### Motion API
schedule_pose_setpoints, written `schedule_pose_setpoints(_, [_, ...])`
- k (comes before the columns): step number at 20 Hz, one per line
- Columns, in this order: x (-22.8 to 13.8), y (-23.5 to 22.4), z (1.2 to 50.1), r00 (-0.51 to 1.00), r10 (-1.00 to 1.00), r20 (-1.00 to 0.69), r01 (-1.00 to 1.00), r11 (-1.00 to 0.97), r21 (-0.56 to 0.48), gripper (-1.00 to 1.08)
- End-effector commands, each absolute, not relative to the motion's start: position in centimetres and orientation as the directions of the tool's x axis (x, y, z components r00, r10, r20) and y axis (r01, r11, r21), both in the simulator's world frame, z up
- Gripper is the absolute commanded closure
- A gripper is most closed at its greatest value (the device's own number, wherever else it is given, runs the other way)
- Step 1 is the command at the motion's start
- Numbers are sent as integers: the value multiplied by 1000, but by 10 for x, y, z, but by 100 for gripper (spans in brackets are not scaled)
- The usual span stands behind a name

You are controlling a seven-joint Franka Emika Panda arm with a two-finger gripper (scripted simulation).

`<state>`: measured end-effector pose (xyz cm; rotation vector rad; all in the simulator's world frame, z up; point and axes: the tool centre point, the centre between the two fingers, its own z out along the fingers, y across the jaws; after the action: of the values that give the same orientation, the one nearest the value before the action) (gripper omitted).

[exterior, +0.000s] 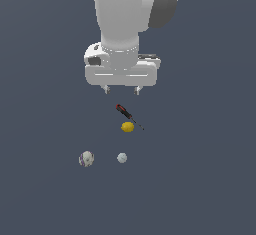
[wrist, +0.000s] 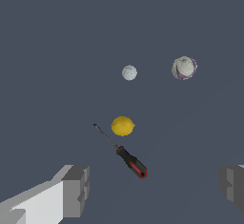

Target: Pick up a designated object from a clutter of objects.

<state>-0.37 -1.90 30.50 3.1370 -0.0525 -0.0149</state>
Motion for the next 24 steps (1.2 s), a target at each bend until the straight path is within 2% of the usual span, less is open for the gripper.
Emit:
schedule_pose_setpoints(1, [-4,-19,305,999,-33,-9,-33,-999,4,-92])
schedule_pose_setpoints(15, [-4,0,304,999,-36,-15,-37,-999,-16,-92])
schedule_pose_setpoints(24, [-7,-3,271,998,54,-14,54,-999,-1,-92])
